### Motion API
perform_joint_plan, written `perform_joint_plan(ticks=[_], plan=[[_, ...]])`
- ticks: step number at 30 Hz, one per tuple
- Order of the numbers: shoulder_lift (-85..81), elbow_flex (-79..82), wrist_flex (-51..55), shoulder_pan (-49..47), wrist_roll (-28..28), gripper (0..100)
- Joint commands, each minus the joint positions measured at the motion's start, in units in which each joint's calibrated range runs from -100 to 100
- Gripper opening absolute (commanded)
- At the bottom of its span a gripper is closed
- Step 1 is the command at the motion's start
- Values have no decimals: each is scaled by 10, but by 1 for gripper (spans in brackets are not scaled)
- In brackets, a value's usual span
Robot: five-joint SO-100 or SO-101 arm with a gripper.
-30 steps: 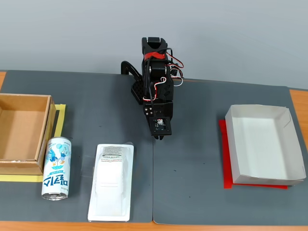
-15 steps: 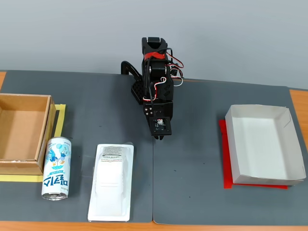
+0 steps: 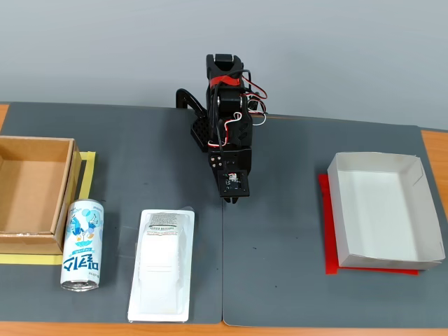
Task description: Pick the sandwich and put it in the gray box
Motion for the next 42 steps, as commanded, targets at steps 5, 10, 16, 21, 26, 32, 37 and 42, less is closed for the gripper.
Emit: perform_joint_plan(ticks=[5,10,16,21,26,32,37,42], plan=[[4,-8,-6,-3,2,2],[4,-8,-6,-3,2,2],[13,-31,-6,-3,2,2],[103,-101,-6,-2,1,2],[239,-207,-7,-2,-2,2],[374,-341,-7,4,1,2],[461,-442,-6,5,2,2],[531,-543,1,17,3,2]])
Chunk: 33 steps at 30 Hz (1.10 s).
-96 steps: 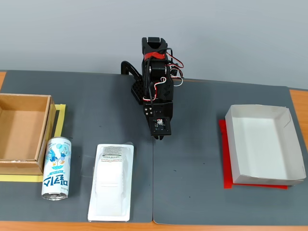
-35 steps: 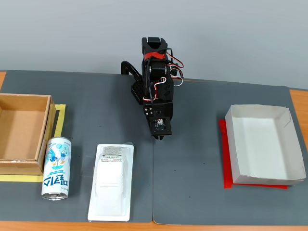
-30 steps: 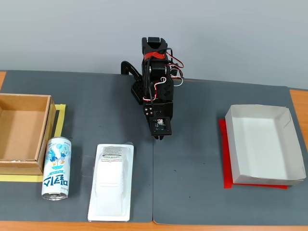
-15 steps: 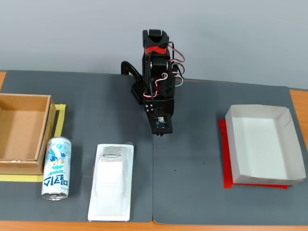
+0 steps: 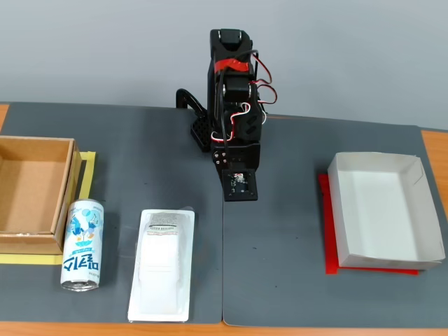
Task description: Pick the sandwich and put it in the gray box
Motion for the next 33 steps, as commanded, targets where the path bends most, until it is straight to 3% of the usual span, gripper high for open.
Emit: perform_joint_plan(ticks=[1,9,18,33], plan=[[44,-91,1,18,4,2],[118,-195,1,76,38,2],[144,-202,-6,164,56,2],[270,-315,-7,205,88,2]])
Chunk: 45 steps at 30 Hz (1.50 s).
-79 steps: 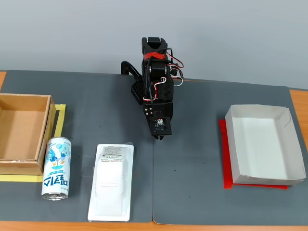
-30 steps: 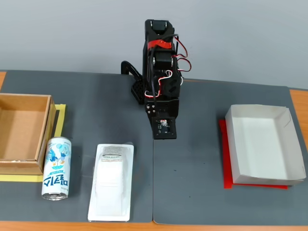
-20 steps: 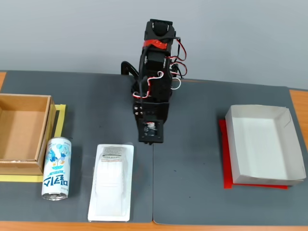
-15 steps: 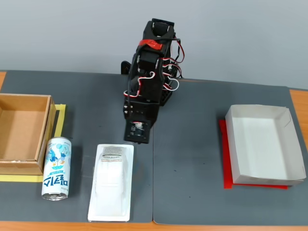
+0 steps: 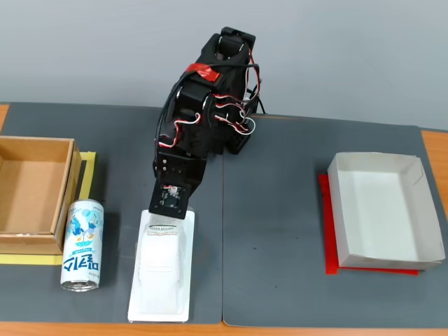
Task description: Pick the sandwich and put it in the gray box
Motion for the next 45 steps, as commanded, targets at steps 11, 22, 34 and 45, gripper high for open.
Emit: perform_joint_plan(ticks=[11,22,34,45], plan=[[92,-137,-6,0,23,6],[98,-130,-6,-17,23,37],[137,-134,-6,-54,24,40],[175,-136,-7,-76,24,40]])
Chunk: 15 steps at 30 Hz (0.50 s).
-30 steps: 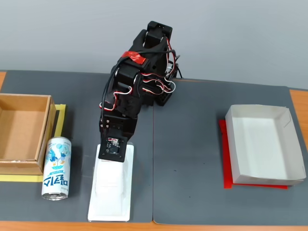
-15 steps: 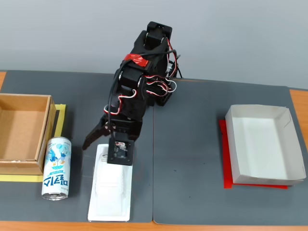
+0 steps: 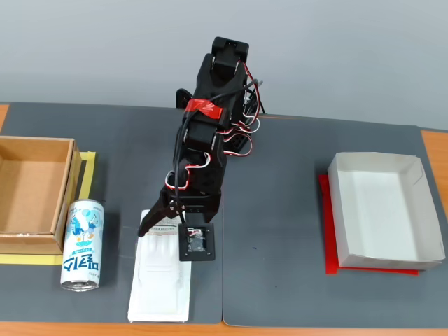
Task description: Pick the sandwich and put it in the gray box
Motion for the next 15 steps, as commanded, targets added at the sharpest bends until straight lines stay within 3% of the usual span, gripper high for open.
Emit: perform_joint_plan(ticks=[1,15], plan=[[4,-28,-14,-3,2,40],[50,-20,-51,4,2,39]])
